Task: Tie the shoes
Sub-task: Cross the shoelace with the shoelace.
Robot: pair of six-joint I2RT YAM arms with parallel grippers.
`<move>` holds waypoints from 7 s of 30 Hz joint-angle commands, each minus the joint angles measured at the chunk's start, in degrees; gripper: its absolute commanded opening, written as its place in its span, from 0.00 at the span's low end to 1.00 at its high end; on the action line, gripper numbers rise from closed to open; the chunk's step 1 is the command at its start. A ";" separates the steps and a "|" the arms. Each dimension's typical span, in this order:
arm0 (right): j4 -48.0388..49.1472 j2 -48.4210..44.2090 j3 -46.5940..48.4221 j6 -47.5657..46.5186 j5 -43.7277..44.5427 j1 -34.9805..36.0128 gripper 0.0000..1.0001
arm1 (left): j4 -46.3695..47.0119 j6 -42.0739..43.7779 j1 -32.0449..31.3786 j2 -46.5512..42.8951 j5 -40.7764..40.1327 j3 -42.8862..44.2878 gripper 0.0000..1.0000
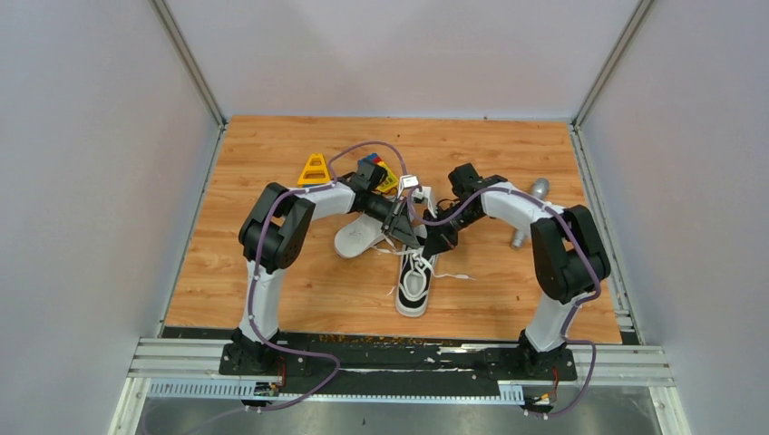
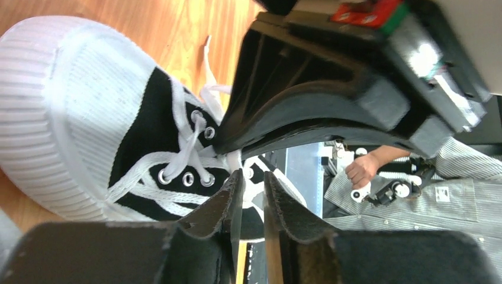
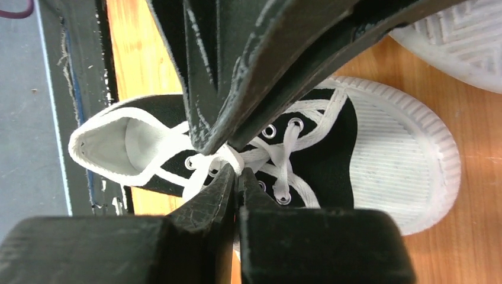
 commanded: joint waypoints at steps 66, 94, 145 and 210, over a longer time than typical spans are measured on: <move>7.67 -7.33 -0.46 13.60 9.93 1.98 0.00 | 39.65 -8.93 -4.31 -13.46 -22.40 -23.48 0.29; 4.47 -8.04 0.01 17.65 8.37 2.41 0.07 | 33.04 -5.18 -4.66 -14.85 -31.19 -21.97 0.00; 1.13 -14.45 -11.88 0.74 3.78 -4.81 0.63 | 21.73 5.39 -5.65 -20.46 -22.64 -19.92 0.00; 8.65 -27.74 -13.47 15.22 11.40 3.59 0.00 | 13.54 4.42 -7.16 -17.75 -23.12 -15.47 0.00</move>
